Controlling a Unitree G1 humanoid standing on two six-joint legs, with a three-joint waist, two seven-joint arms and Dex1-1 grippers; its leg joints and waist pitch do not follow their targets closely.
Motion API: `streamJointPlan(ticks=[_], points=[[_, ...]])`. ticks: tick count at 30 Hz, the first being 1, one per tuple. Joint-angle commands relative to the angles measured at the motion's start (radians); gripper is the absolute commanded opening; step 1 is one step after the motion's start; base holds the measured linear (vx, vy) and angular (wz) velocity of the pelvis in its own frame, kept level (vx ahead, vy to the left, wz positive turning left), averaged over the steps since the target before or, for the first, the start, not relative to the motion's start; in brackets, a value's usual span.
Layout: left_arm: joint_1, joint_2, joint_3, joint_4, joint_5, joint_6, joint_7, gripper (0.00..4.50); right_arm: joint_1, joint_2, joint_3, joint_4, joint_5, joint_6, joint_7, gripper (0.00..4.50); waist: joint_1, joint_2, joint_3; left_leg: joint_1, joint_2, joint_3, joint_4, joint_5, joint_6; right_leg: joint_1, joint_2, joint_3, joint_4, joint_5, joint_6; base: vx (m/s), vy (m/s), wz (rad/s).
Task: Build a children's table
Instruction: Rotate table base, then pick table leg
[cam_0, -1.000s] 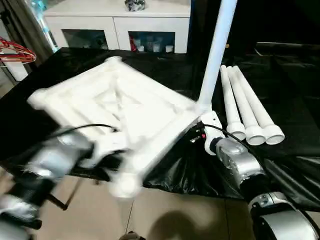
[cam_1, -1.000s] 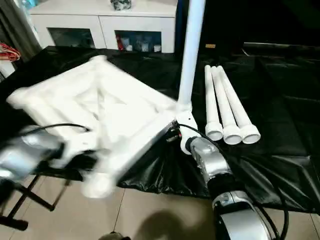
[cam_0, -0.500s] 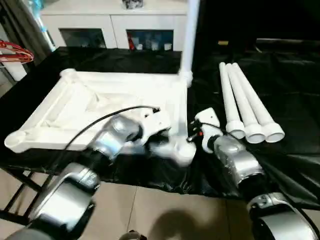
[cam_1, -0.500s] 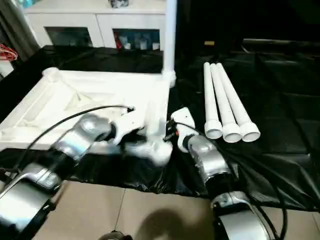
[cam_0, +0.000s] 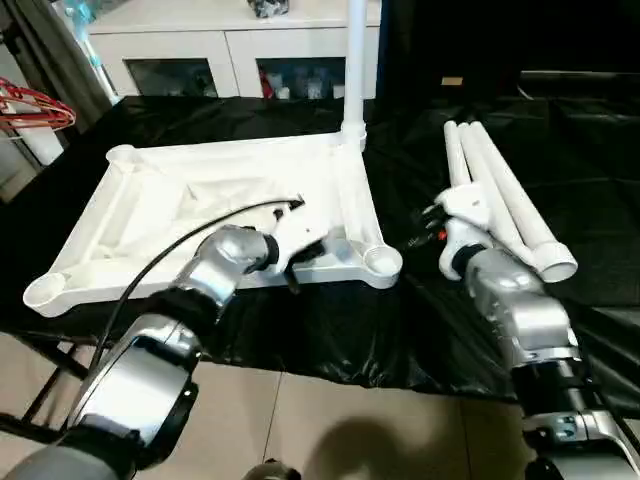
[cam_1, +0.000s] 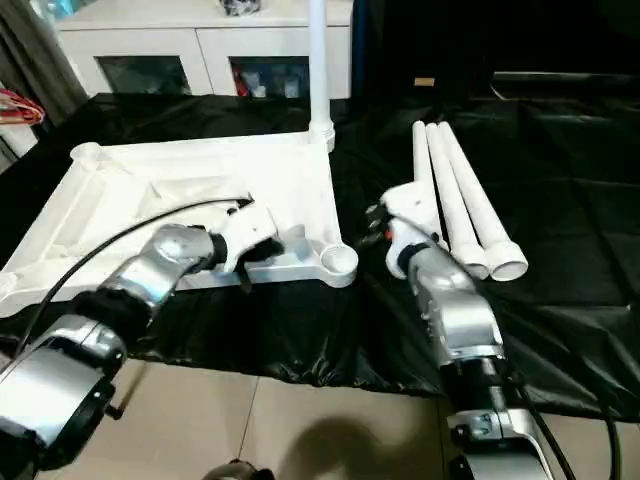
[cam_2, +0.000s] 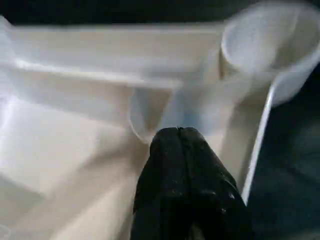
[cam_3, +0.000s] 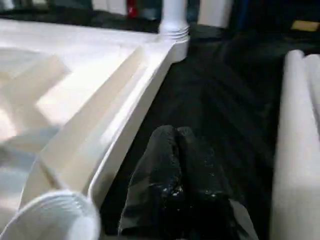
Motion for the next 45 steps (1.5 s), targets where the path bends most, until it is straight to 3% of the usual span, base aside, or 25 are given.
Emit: streamJointPlan(ticks=[1, 2, 3, 4, 5, 7, 11, 13, 14, 15, 18, 19, 20, 22, 25, 30, 32, 33, 34, 35, 37, 39, 41, 43, 45], points=[[0.022, 0.022, 0.047, -0.069, -0.054, 0.008, -0.004, 0.41, -0.023, 0.001, -0.029, -0.016, 0.015, 0.047, -0.03, 0.49, 0.0, -0.01, -0.077, 0.015, 0.059, -0.032, -0.056, -0.109, 0.049, 0.061, -0.1, 0.053, -0.063, 0.009, -0.215, 0.0, 0.0, 0.0], [0.042, 0.03, 0.073, -0.136, -0.09, 0.052, -0.016, 0.41, -0.036, -0.002, -0.04, -0.01, 0.012, 0.068, -0.045, 0.49, -0.002, -0.016, -0.076, 0.014, 0.057, -0.029, -0.056, -0.109, 0.049, 0.06, -0.099, 0.053, -0.065, -0.003, -0.212, 0.0, 0.0, 0.0], [0.057, 0.034, 0.086, -0.183, -0.111, 0.08, -0.025, 0.54, -0.046, -0.004, -0.047, 0.0, 0.01, 0.079, -0.054, 0.76, -0.001, -0.012, -0.077, 0.015, 0.059, -0.032, -0.057, -0.101, 0.046, 0.062, -0.101, 0.053, -0.06, -0.004, -0.214, 0.0, 0.0, 0.0], [0.081, 0.038, 0.103, -0.255, -0.138, 0.12, -0.037, 0.7, -0.062, -0.007, -0.056, 0.019, 0.008, 0.088, -0.064, 0.81, -0.005, -0.025, -0.075, 0.013, 0.06, -0.028, -0.058, -0.095, 0.048, 0.06, -0.102, 0.054, -0.063, -0.019, -0.213, 0.0, 0.0, 0.0], [0.116, 0.043, 0.123, -0.359, -0.167, 0.18, -0.046, 0.82, -0.087, -0.016, -0.068, 0.056, 0.004, 0.095, -0.08, 0.84, -0.004, -0.019, -0.077, 0.016, 0.061, -0.029, -0.057, -0.092, 0.044, 0.06, -0.105, 0.054, -0.06, -0.027, -0.217, 0.0, 0.0, 0.0], [0.167, 0.051, 0.134, -0.491, -0.193, 0.251, -0.053, 0.84, -0.133, -0.029, -0.08, 0.125, -0.001, 0.105, -0.106, 0.96, -0.006, -0.029, -0.072, 0.016, 0.059, -0.022, -0.057, -0.09, 0.047, 0.054, -0.099, 0.056, -0.069, -0.071, -0.207, 0.0, 0.0, 0.0], [0.227, 0.067, 0.139, -0.632, -0.208, 0.315, -0.039, 1.25, -0.23, -0.047, -0.104, 0.272, 0.005, 0.104, -0.137, 1.27, -0.009, -0.029, -0.064, 0.015, 0.053, -0.019, -0.057, -0.083, 0.043, 0.048, -0.092, 0.056, -0.074, -0.129, -0.188, 0.0, 0.0, 0.0], [0.252, 0.08, 0.143, -0.705, -0.223, 0.363, -0.029, 1.29, -0.284, -0.057, -0.112, 0.347, 0.001, 0.103, -0.148, 1.5, -0.009, -0.029, -0.061, 0.014, 0.054, -0.022, -0.058, -0.076, 0.041, 0.048, -0.092, 0.056, -0.068, -0.114, -0.185, 0.0, 0.0, 0.0], [0.274, 0.095, 0.148, -0.767, -0.234, 0.412, -0.028, 1.46, -0.329, -0.063, -0.119, 0.411, -0.001, 0.098, -0.155, 1.61, -0.011, -0.037, -0.054, 0.011, 0.052, -0.021, -0.06, -0.077, 0.046, 0.047, -0.089, 0.055, -0.068, -0.101, -0.193, 0.0, 0.0, 0.0], [0.278, 0.098, 0.149, -0.779, -0.236, 0.421, -0.029, 1.46, -0.339, -0.064, -0.12, 0.426, -0.001, 0.095, -0.156, 1.61, -0.01, -0.033, -0.058, 0.013, 0.053, -0.022, -0.059, -0.077, 0.044, 0.048, -0.092, 0.055, -0.065, -0.098, -0.199, 0.0, 0.0, 0.0], [0.32, 0.135, 0.158, -0.886, -0.231, 0.495, -0.028, 1.75, -0.42, -0.076, -0.132, 0.553, 0.002, 0.074, -0.164, 1.93, -0.012, -0.034, -0.051, 0.012, 0.051, -0.021, -0.058, -0.065, 0.055, 0.045, -0.086, 0.054, -0.065, -0.074, -0.204, 0.0, 0.0, 0.0], [0.322, 0.138, 0.158, -0.891, -0.23, 0.498, -0.029, 1.75, -0.423, -0.077, -0.133, 0.558, 0.002, 0.074, -0.164, 1.93, -0.009, -0.041, -0.049, 0.008, 0.052, -0.022, -0.058, -0.059, 0.06, 0.045, -0.089, 0.054, -0.06, -0.061, -0.208, 0.0, 0.0, 0.0], [0.339, 0.155, 0.169, -0.946, -0.244, 0.542, -0.031, 1.99, -0.46, -0.086, -0.134, 0.618, -0.002, 0.062, -0.165, 2.13, -0.01, -0.059, -0.047, 0.006, 0.05, -0.02, -0.057, -0.033, 0.072, 0.045, -0.087, 0.055, -0.055, -0.028, -0.212, 0.0, 0.0, 0.0], [0.362, 0.183, 0.168, -1.003, -0.233, 0.565, -0.032, 2.12, -0.499, -0.101, -0.131, 0.691, -0.019, 0.043, -0.174, 2.22, -0.011, -0.069, -0.043, 0.002, 0.049, -0.019, -0.056, -0.01, 0.085, 0.043, -0.087, 0.055, -0.049, 0.0, -0.225, 0.0, 0.0, 0.0], [0.39, 0.206, 0.166, -1.065, -0.228, 0.594, -0.018, 2.3, -0.527, -0.111, -0.13, 0.754, -0.024, 0.023, -0.173, 2.48, -0.011, -0.055, -0.034, 0.011, 0.056, -0.019, -0.055, -0.013, 0.082, 0.033, -0.08, 0.053, -0.046, 0.04, -0.24, 0.0, 0.0, 0.0], [0.437, 0.226, 0.171, -1.184, -0.251, 0.681, 0.003, 2.67, -0.606, -0.128, -0.116, 0.853, -0.042, 0.011, -0.165, 2.85, -0.016, -0.064, -0.023, 0.007, 0.055, -0.016, -0.053, -0.009, 0.088, 0.038, -0.081, 0.054, -0.041, 0.094, -0.28, 0.0, 0.0, 0.0], [0.44, 0.252, 0.169, -1.208, -0.258, 0.699, -0.017, 2.99, -0.645, -0.133, -0.113, 0.879, -0.042, 0.03, -0.143, 3.09, -0.024, -0.069, -0.002, 0.005, 0.054, -0.012, -0.058, -0.056, 0.081, 0.032, -0.08, 0.059, -0.05, 0.022, -0.271, 0.0, 0.0, 0.0], [0.439, 0.267, 0.169, -1.216, -0.263, 0.705, -0.029, 3.03, -0.665, -0.134, -0.112, 0.891, -0.041, 0.041, -0.13, 3.14, -0.025, -0.068, -0.001, 0.006, 0.053, -0.013, -0.059, -0.064, 0.075, 0.034, -0.08, 0.058, -0.049, 0.009, -0.273, 0.0, 0.0, 0.0], [0.438, 0.272, 0.169, -1.219, -0.263, 0.705, -0.034, 3.03, -0.673, -0.135, -0.114, 0.897, -0.039, 0.047, -0.125, 3.14, -0.028, -0.062, 0.012, 0.004, 0.053, -0.014, -0.063, -0.082, 0.071, 0.028, -0.079, 0.058, -0.052, -0.013, -0.27, 0.0, 0.0, 0.0], [0.436, 0.279, 0.168, -1.222, -0.263, 0.705, -0.039, 3.08, -0.683, -0.135, -0.116, 0.905, -0.036, 0.053, -0.119, 3.16, -0.035, -0.068, 0.013, 0.004, 0.054, -0.014, -0.064, -0.093, 0.062, 0.033, -0.079, 0.059, -0.053, -0.022, -0.266, 0.0, 0.0, 0.0], [0.434, 0.291, 0.165, -1.232, -0.27, 0.717, -0.053, 3.32, -0.698, -0.141, -0.106, 0.918, -0.05, 0.057, -0.13, 3.16, -0.042, -0.067, 0.025, 0.002, 0.055, -0.016, -0.066, -0.078, 0.059, 0.031, -0.081, 0.06, -0.054, -0.013, -0.269, 0.0, 0.0, 0.0], [0.435, 0.315, 0.161, -1.268, -0.297, 0.762, -0.08, 3.32, -0.724, -0.152, -0.096, 0.944, -0.062, 0.063, -0.14, 3.16, -0.049, -0.07, 0.022, 0.005, 0.054, -0.015, -0.063, -0.042, 0.06, 0.036, -0.082, 0.06, -0.046, 0.032, -0.293, 0.0, 0.0, 0.0], [0.437, 0.331, 0.16, -1.299, -0.316, 0.798, -0.093, 3.32, -0.743, -0.16, -0.102, 0.97, -0.061, 0.071, -0.146, 3.16, -0.05, -0.064, 0.021, 0.002, 0.052, -0.016, -0.057, 0.01, 0.074, 0.038, -0.081, 0.059, -0.036, 0.102, -0.312, 0.0, 0.0, 0.0], [0.434, 0.342, 0.158, -1.311, -0.329, 0.816, -0.099, 3.32, -0.755, -0.167, -0.118, 0.991, -0.054, 0.099, -0.159, 3.16, -0.055, -0.07, 0.023, -0.008, 0.044, -0.013, -0.045, 0.111, 0.13, 0.037, -0.072, 0.058, -0.023, 0.251, -0.336, 0.0, 0.0, 0.0], [0.429, 0.348, 0.156, -1.314, -0.339, 0.823, -0.102, 3.32, -0.762, -0.173, -0.122, 1.004, -0.053, 0.121, -0.15, 3.16, -0.054, -0.065, 0.029, -0.011, 0.045, -0.012, -0.043, 0.113, 0.161, 0.034, -0.074, 0.057, -0.024, 0.261, -0.343, 0.0, 0.0, 0.0]])
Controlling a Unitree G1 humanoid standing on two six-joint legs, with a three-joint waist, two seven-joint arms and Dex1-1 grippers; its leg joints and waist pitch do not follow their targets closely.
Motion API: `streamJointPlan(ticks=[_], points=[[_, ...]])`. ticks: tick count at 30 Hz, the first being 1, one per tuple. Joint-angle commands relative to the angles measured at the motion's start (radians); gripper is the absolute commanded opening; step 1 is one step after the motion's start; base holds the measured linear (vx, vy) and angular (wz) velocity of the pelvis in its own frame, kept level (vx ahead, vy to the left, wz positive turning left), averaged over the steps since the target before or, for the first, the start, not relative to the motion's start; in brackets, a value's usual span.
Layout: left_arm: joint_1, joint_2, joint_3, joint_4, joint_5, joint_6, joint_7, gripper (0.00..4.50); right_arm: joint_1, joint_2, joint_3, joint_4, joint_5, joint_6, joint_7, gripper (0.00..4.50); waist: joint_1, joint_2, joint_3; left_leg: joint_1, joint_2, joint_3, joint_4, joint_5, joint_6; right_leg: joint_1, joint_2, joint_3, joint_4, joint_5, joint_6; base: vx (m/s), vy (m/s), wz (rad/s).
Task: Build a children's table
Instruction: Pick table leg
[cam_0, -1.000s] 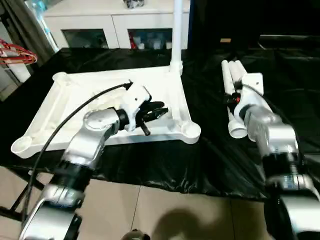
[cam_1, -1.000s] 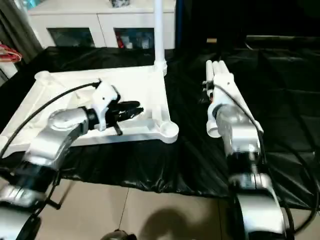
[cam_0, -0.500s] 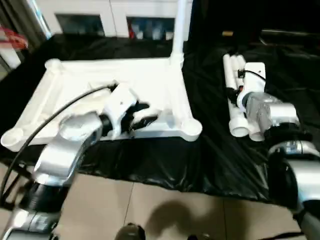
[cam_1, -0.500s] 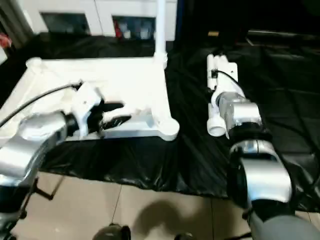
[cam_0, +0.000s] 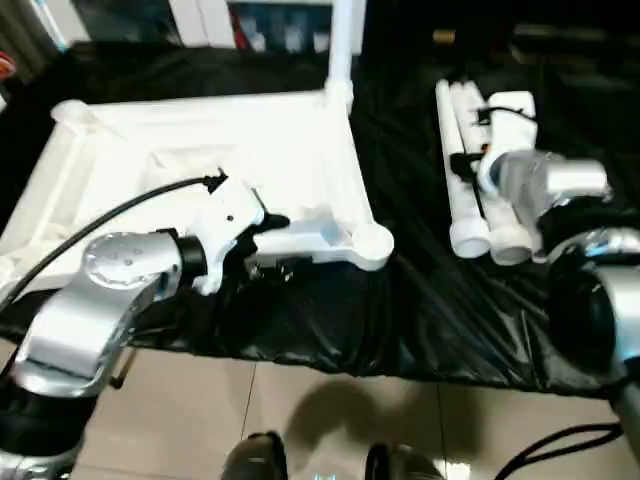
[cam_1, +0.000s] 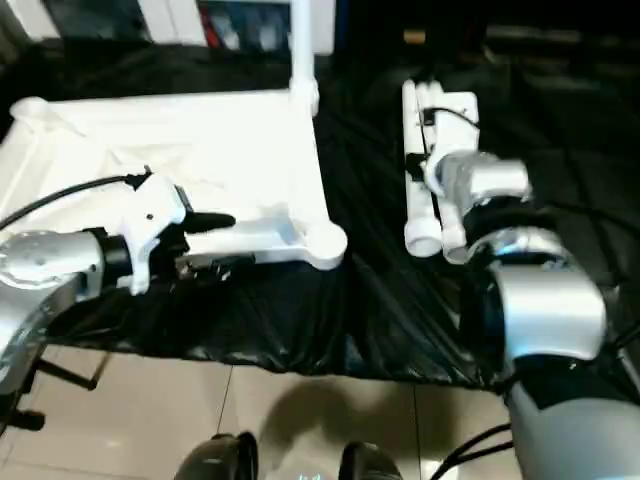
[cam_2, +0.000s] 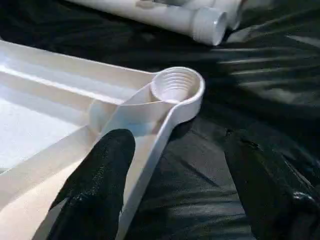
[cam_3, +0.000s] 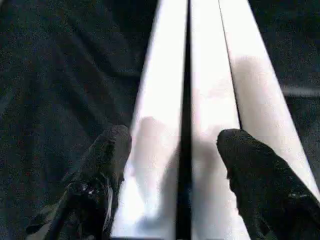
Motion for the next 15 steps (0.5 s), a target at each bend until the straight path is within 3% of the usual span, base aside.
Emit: streamJointPlan(ticks=[1, 2, 3, 8, 12, 15], points=[[-0.009, 0.02, -0.01, -0.02, -0.014, 0.011, -0.014, 3.32, -0.023, -0.009, -0.016, 0.021, 0.011, 0.038, 0.005, 3.16, 0.001, 0.001, -0.071, 0.024, 0.046, -0.017, -0.044, 0.102, 0.156, 0.071, -0.076, 0.054, -0.031, 0.254, -0.34, 0.0, 0.0, 0.0], [-0.01, 0.022, -0.01, -0.02, -0.014, 0.011, -0.016, 3.32, -0.023, -0.009, -0.017, 0.023, 0.012, 0.041, 0.007, 3.16, 0.0, -0.002, -0.071, 0.024, 0.047, -0.017, -0.044, 0.096, 0.161, 0.074, -0.075, 0.054, -0.031, 0.244, -0.345, 0.0, 0.0, 0.0], [-0.011, 0.023, -0.011, -0.021, -0.014, 0.013, -0.018, 3.32, -0.023, -0.011, -0.019, 0.025, 0.015, 0.045, 0.013, 3.16, 0.001, 0.001, -0.066, 0.025, 0.051, -0.018, -0.045, 0.078, 0.161, 0.071, -0.078, 0.053, -0.034, 0.209, -0.345, 0.0, 0.0, 0.0], [-0.026, 0.039, -0.005, -0.039, -0.035, 0.048, -0.016, 3.32, -0.032, -0.009, -0.029, 0.045, 0.029, 0.053, 0.057, 3.16, -0.001, 0.003, -0.05, 0.03, 0.056, -0.017, -0.053, 0.02, 0.124, 0.067, -0.08, 0.057, -0.043, 0.11, -0.347, 0.0, 0.0, 0.0], [-0.029, 0.037, -0.001, -0.052, -0.047, 0.064, -0.01, 3.32, -0.047, -0.013, -0.023, 0.041, 0.02, 0.037, 0.06, 3.16, -0.002, 0.001, -0.048, 0.034, 0.057, -0.017, -0.055, 0.018, 0.105, 0.069, -0.082, 0.059, -0.043, 0.101, -0.348, 0.0, 0.0, 0.0], [-0.031, 0.034, 0.001, -0.059, -0.057, 0.071, -0.007, 3.32, -0.067, -0.014, -0.019, 0.033, 0.016, 0.026, 0.062, 3.16, -0.003, 0.0, -0.046, 0.031, 0.054, -0.015, -0.053, 0.038, 0.11, 0.07, -0.082, 0.06, -0.04, 0.134, -0.351, 0.0, 0.0, 0.0]])
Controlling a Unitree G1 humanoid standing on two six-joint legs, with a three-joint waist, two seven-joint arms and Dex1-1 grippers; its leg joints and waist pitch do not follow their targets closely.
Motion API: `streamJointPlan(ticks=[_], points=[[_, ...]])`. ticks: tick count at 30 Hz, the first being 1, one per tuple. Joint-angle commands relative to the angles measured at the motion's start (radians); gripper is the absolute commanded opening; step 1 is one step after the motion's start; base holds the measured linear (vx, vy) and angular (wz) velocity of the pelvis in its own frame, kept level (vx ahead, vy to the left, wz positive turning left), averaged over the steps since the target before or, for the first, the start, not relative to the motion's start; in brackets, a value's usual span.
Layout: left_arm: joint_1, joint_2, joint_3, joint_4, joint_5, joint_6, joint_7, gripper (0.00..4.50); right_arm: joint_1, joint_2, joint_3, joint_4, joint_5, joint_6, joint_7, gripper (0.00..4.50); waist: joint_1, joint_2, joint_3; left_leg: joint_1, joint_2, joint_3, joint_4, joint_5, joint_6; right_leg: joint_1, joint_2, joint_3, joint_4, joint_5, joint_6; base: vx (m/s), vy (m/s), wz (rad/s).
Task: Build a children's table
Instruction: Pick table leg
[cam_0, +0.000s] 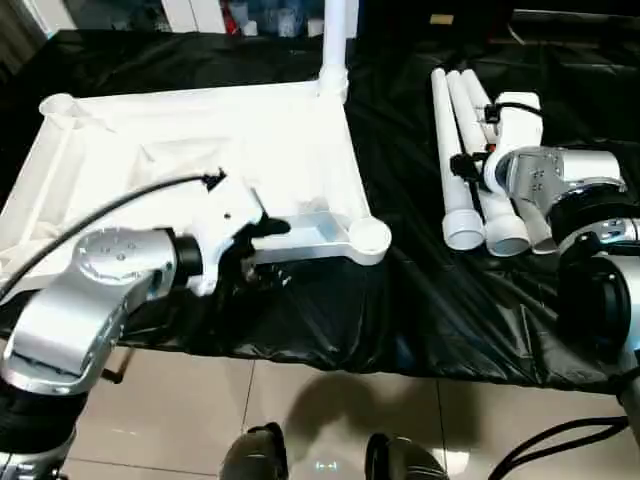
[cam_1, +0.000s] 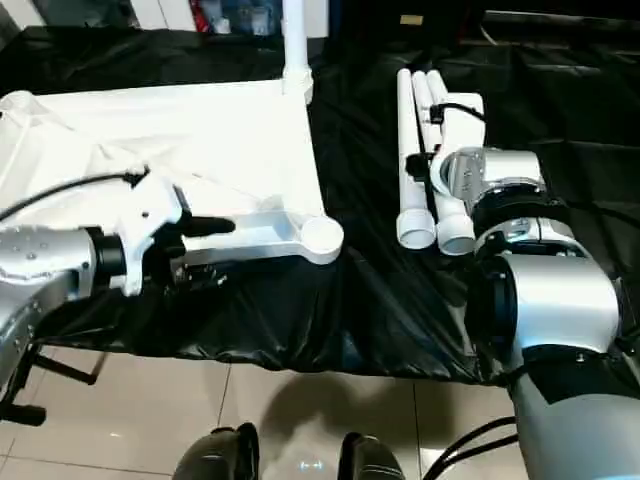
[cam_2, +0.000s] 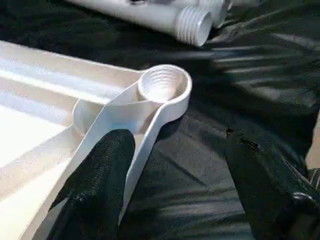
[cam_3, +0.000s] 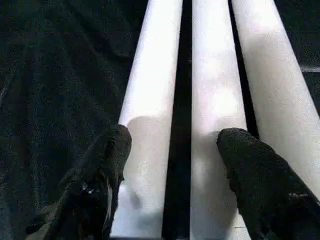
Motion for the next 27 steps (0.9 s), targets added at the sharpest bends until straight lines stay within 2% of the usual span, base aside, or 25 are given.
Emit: streamJointPlan(ticks=[1, 5, 9, 12, 17, 27], points=[[-0.006, 0.004, 0.001, -0.021, -0.014, 0.014, 0.002, 3.32, -0.033, -0.003, 0.005, 0.012, 0.0, 0.001, 0.01, 3.16, -0.001, -0.003, -0.075, 0.029, 0.052, -0.018, -0.052, 0.049, 0.117, 0.072, -0.081, 0.059, -0.038, 0.147, -0.352, 0.0, 0.0, 0.0], [-0.016, 0.008, 0.006, -0.016, -0.026, 0.016, 0.004, 3.32, -0.068, 0.004, -0.001, 0.007, 0.009, 0.013, 0.048, 3.16, -0.001, 0.0, -0.073, 0.026, 0.05, -0.017, -0.045, 0.081, 0.145, 0.071, -0.08, 0.059, -0.032, 0.189, -0.363, 0.0, 0.0, 0.0], [-0.023, 0.01, 0.004, -0.015, -0.028, 0.019, 0.005, 3.32, -0.074, 0.004, 0.002, 0.009, 0.006, 0.018, 0.058, 3.16, 0.001, -0.002, -0.07, 0.025, 0.05, -0.017, -0.043, 0.094, 0.158, 0.071, -0.079, 0.059, -0.03, 0.206, -0.365, 0.0, 0.0, 0.0], [-0.032, 0.014, -0.002, -0.012, -0.034, 0.02, 0.001, 3.32, -0.074, 0.006, 0.007, 0.019, 0.0, 0.038, 0.06, 3.16, 0.002, -0.001, -0.072, 0.023, 0.049, -0.018, -0.038, 0.119, 0.171, 0.07, -0.077, 0.059, -0.024, 0.238, -0.369, 0.0, 0.0, 0.0], [-0.037, 0.019, -0.013, -0.008, -0.041, 0.019, -0.002, 3.32, -0.058, 0.01, 0.011, 0.032, -0.009, 0.057, 0.052, 3.16, 0.003, 0.0, -0.071, 0.024, 0.051, -0.019, -0.04, 0.092, 0.157, 0.071, -0.079, 0.058, -0.027, 0.19, -0.37, 0.0, 0.0, 0.0], [-0.047, 0.022, -0.015, 0.0, -0.052, 0.02, -0.005, 3.32, -0.026, 0.02, 0.023, 0.052, -0.017, 0.146, 0.102, 3.16, 0.004, 0.001, -0.076, 0.024, 0.051, -0.018, -0.035, 0.121, 0.17, 0.072, -0.078, 0.057, -0.022, 0.229, -0.376, 0.0, 0.0, 0.0]])
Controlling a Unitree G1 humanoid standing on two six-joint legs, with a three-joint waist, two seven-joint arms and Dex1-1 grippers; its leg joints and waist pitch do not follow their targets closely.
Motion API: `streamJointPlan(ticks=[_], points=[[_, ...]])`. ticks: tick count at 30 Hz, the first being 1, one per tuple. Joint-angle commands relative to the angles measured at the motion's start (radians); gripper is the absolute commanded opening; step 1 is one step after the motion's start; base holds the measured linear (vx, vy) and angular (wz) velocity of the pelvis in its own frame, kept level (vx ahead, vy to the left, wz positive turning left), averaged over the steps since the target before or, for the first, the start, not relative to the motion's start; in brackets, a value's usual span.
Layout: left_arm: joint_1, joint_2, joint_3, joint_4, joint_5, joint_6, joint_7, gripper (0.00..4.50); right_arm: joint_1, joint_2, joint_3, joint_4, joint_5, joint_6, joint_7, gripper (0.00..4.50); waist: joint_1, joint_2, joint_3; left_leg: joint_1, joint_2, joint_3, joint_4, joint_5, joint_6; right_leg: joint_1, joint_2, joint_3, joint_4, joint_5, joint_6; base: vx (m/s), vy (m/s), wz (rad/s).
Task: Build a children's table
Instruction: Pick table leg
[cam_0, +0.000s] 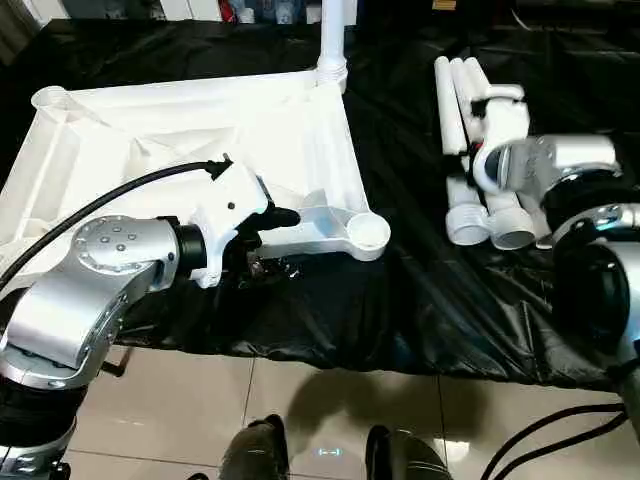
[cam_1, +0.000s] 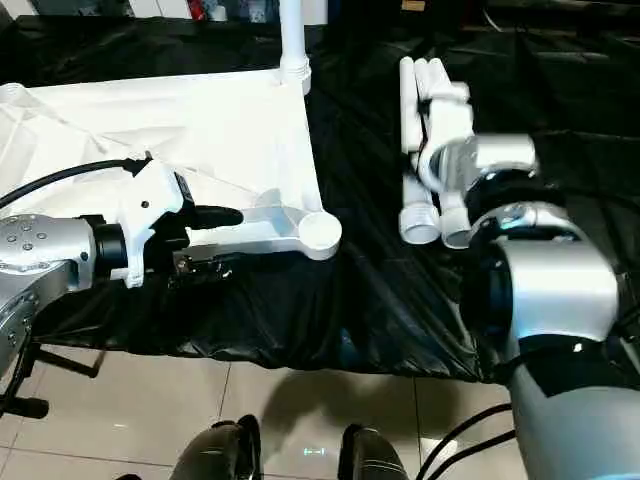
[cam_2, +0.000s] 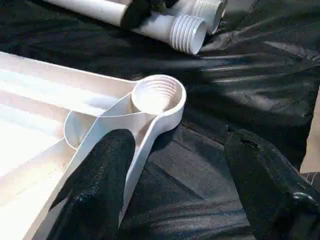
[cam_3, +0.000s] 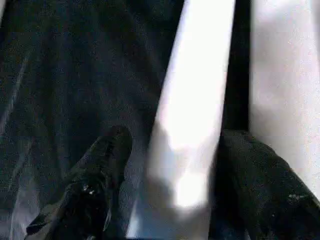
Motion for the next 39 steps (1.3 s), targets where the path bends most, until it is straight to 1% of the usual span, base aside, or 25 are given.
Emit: streamJointPlan(ticks=[1, 2, 5, 8, 10, 13, 17, 19, 20, 21, 22, 23, 25, 26, 27, 28, 30, 32, 33, 34, 35, 36, 37, 38, 39], points=[[-0.009, 0.014, -0.016, 0.002, -0.007, 0.006, -0.01, 3.32, 0.012, 0.001, 0.001, 0.015, 0.003, 0.035, 0.015, 3.16, 0.002, 0.0, -0.093, 0.03, 0.049, -0.019, -0.038, 0.116, 0.166, 0.082, -0.077, 0.057, -0.035, 0.229, -0.367, 0.0, 0.0, 0.0], [-0.011, 0.014, -0.016, 0.004, -0.006, 0.004, -0.011, 3.32, 0.013, 0.001, -0.005, 0.016, 0.008, 0.041, 0.014, 3.16, 0.002, 0.0, -0.093, 0.03, 0.051, -0.019, -0.038, 0.114, 0.163, 0.082, -0.078, 0.057, -0.036, 0.224, -0.366, 0.0, 0.0, 0.0], [-0.018, 0.012, -0.018, 0.014, -0.004, -0.002, -0.012, 3.43, 0.023, 0.0, -0.008, 0.021, 0.009, 0.048, 0.015, 2.82, 0.002, 0.0, -0.094, 0.03, 0.051, -0.02, -0.037, 0.117, 0.159, 0.083, -0.078, 0.057, -0.034, 0.225, -0.366, 0.0, 0.0, 0.0], [-0.023, 0.011, -0.018, 0.017, -0.008, -0.005, -0.011, 3.43, 0.03, -0.002, -0.011, 0.021, 0.011, 0.056, 0.012, 2.77, 0.002, -0.002, -0.096, 0.03, 0.049, -0.019, -0.037, 0.119, 0.159, 0.084, -0.079, 0.058, -0.034, 0.231, -0.366, 0.0, 0.0, 0.0], [-0.026, 0.01, -0.018, 0.019, -0.011, -0.006, -0.009, 3.43, 0.033, -0.003, -0.01, 0.019, 0.009, 0.057, 0.015, 2.47, 0.002, -0.002, -0.097, 0.029, 0.049, -0.019, -0.035, 0.129, 0.162, 0.083, -0.078, 0.057, -0.032, 0.243, -0.366, 0.0, 0.0, 0.0], [-0.031, 0.007, -0.019, 0.026, -0.014, -0.011, -0.007, 3.43, 0.035, -0.005, -0.008, 0.017, 0.006, 0.059, 0.019, 2.37, 0.002, -0.005, -0.1, 0.029, 0.049, -0.019, -0.034, 0.137, 0.168, 0.084, -0.078, 0.057, -0.03, 0.252, -0.368, 0.0, 0.0, 0.0], [-0.032, 0.004, -0.02, 0.034, -0.015, -0.019, -0.008, 3.43, 0.036, -0.009, -0.012, 0.016, 0.01, 0.059, 0.019, 2.02, 0.002, -0.005, -0.104, 0.029, 0.049, -0.018, -0.032, 0.133, 0.169, 0.084, -0.078, 0.056, -0.03, 0.24, -0.368, 0.0, 0.0, 0.0], [-0.034, 0.001, -0.023, 0.039, -0.014, -0.024, -0.007, 3.43, 0.036, -0.011, -0.016, 0.016, 0.011, 0.057, 0.017, 1.88, 0.002, -0.008, -0.109, 0.029, 0.049, -0.018, -0.03, 0.135, 0.169, 0.086, -0.078, 0.056, -0.028, 0.242, -0.368, 0.0, 0.0, 0.0], [-0.035, -0.003, -0.024, 0.044, -0.014, -0.03, -0.008, 3.43, 0.035, -0.013, -0.022, 0.016, 0.015, 0.052, 0.014, 1.85, 0.004, -0.006, -0.112, 0.029, 0.049, -0.018, -0.028, 0.135, 0.169, 0.086, -0.079, 0.056, -0.028, 0.237, -0.368, 0.0, 0.0, 0.0], [-0.036, -0.004, -0.025, 0.048, -0.013, -0.033, -0.009, 3.43, 0.034, -0.014, -0.029, 0.016, 0.02, 0.05, 0.011, 1.85, 0.004, -0.006, -0.112, 0.028, 0.049, -0.018, -0.028, 0.133, 0.168, 0.085, -0.079, 0.056, -0.028, 0.234, -0.368, 0.0, 0.0, 0.0], [-0.036, -0.004, -0.025, 0.048, -0.013, -0.034, -0.009, 3.43, 0.034, -0.014, -0.029, 0.016, 0.02, 0.05, 0.011, 1.85, 0.005, -0.007, -0.116, 0.028, 0.049, -0.018, -0.027, 0.133, 0.166, 0.087, -0.079, 0.056, -0.026, 0.235, -0.368, 0.0, 0.0, 0.0], [-0.038, -0.006, -0.027, 0.055, -0.014, -0.042, -0.012, 3.43, 0.029, -0.016, -0.046, 0.014, 0.034, 0.047, 0.008, 1.84, 0.006, -0.006, -0.124, 0.028, 0.048, -0.018, -0.024, 0.133, 0.164, 0.09, -0.079, 0.055, -0.024, 0.237, -0.371, 0.0, 0.0, 0.0], [-0.04, -0.007, -0.029, 0.061, -0.015, -0.047, -0.014, 3.43, 0.026, -0.017, -0.055, 0.013, 0.043, 0.045, 0.007, 1.83, 0.007, -0.006, -0.121, 0.025, 0.048, -0.018, -0.023, 0.121, 0.16, 0.088, -0.079, 0.055, -0.025, 0.223, -0.369, 0.0, 0.0, 0.0], [-0.042, -0.011, -0.031, 0.072, -0.015, -0.058, -0.015, 3.43, 0.022, -0.018, -0.069, 0.01, 0.056, 0.044, 0.007, 1.83, 0.009, -0.006, -0.131, 0.027, 0.047, -0.018, -0.021, 0.12, 0.157, 0.092, -0.08, 0.055, -0.024, 0.221, -0.369, 0.0, 0.0, 0.0], [-0.044, -0.017, -0.03, 0.082, -0.018, -0.066, -0.017, 3.43, 0.018, -0.02, -0.083, 0.007, 0.07, 0.045, 0.011, 1.83, 0.01, -0.012, -0.136, 0.025, 0.048, -0.018, -0.018, 0.111, 0.15, 0.094, -0.082, 0.055, -0.022, 0.216, -0.368, 0.0, 0.0, 0.0], [-0.044, -0.026, -0.028, 0.088, -0.024, -0.069, -0.017, 3.43, 0.015, -0.022, -0.097, 0.002, 0.084, 0.046, 0.014, 1.83, 0.011, -0.01, -0.135, 0.023, 0.048, -0.018, -0.018, 0.102, 0.145, 0.092, -0.082, 0.055, -0.023, 0.203, -0.367, 0.0, 0.0, 0.0], [-0.036, -0.067, -0.021, 0.118, -0.038, -0.093, -0.007, 3.43, 0.014, -0.026, -0.145, -0.019, 0.134, 0.06, 0.03, 1.83, 0.019, -0.023, -0.16, 0.023, 0.047, -0.017, -0.013, 0.09, 0.127, 0.101, -0.083, 0.052, -0.02, 0.189, -0.36, 0.0, 0.0, 0.0], [-0.033, -0.085, -0.02, 0.128, -0.04, -0.1, 0.003, 3.43, 0.019, -0.026, -0.153, -0.029, 0.143, 0.065, 0.04, 1.83, 0.022, -0.017, -0.158, 0.02, 0.048, -0.017, -0.01, 0.073, 0.113, 0.095, -0.082, 0.053, -0.02, 0.168, -0.35, 0.0, 0.0, 0.0], [-0.032, -0.1, -0.023, 0.136, -0.036, -0.106, 0.016, 3.43, 0.024, -0.026, -0.162, -0.04, 0.155, 0.073, 0.054, 1.83, 0.026, -0.025, -0.172, 0.021, 0.048, -0.017, -0.006, 0.072, 0.106, 0.099, -0.083, 0.051, -0.016, 0.171, -0.344, 0.0, 0.0, 0.0], [-0.028, -0.117, -0.025, 0.151, -0.033, -0.122, 0.026, 3.43, 0.031, -0.022, -0.174, -0.053, 0.171, 0.081, 0.065, 1.83, 0.031, -0.025, -0.173, 0.02, 0.048, -0.017, -0.005, 0.069, 0.104, 0.097, -0.083, 0.051, -0.016, 0.167, -0.342, 0.0, 0.0, 0.0], [-0.028, -0.138, -0.024, 0.167, -0.032, -0.136, 0.041, 3.43, 0.042, -0.018, -0.187, -0.069, 0.187, 0.08, 0.069, 1.83, 0.039, -0.021, -0.171, 0.018, 0.047, -0.016, -0.005, 0.037, 0.097, 0.093, -0.083, 0.053, -0.023, 0.135, -0.323, 0.0, 0.0, 0.0], [-0.039, -0.185, -0.02, 0.202, -0.026, -0.15, 0.083, 3.43, 0.072, -0.008, -0.204, -0.108, 0.209, 0.081, 0.077, 1.83, 0.044, -0.007, -0.173, 0.018, 0.048, -0.019, -0.003, 0.027, 0.09, 0.091, -0.084, 0.053, -0.021, 0.123, -0.32, 0.0, 0.0, 0.0], [-0.053, -0.235, -0.013, 0.24, -0.02, -0.164, 0.126, 3.43, 0.111, 0.005, -0.221, -0.163, 0.232, 0.077, 0.08, 1.83, 0.049, -0.01, -0.175, 0.022, 0.051, -0.017, -0.005, 0.009, 0.086, 0.086, -0.081, 0.054, -0.027, 0.115, -0.309, 0.0, 0.0, 0.0], [-0.064, -0.266, -0.008, 0.267, -0.016, -0.175, 0.152, 3.43, 0.137, 0.016, -0.232, -0.201, 0.247, 0.074, 0.081, 1.83, 0.053, -0.011, -0.176, 0.02, 0.048, -0.018, -0.006, 0.002, 0.086, 0.09, -0.08, 0.054, -0.029, 0.112, -0.298, 0.0, 0.0, 0.0], [-0.086, -0.311, 0.0, 0.315, -0.007, -0.191, 0.193, 3.43, 0.193, 0.04, -0.244, -0.288, 0.276, 0.072, 0.095, 1.83, 0.066, -0.003, -0.182, 0.024, 0.052, -0.022, -0.006, -0.021, 0.074, 0.088, -0.085, 0.053, -0.03, 0.076, -0.286, 0.0, 0.0, 0.0]])
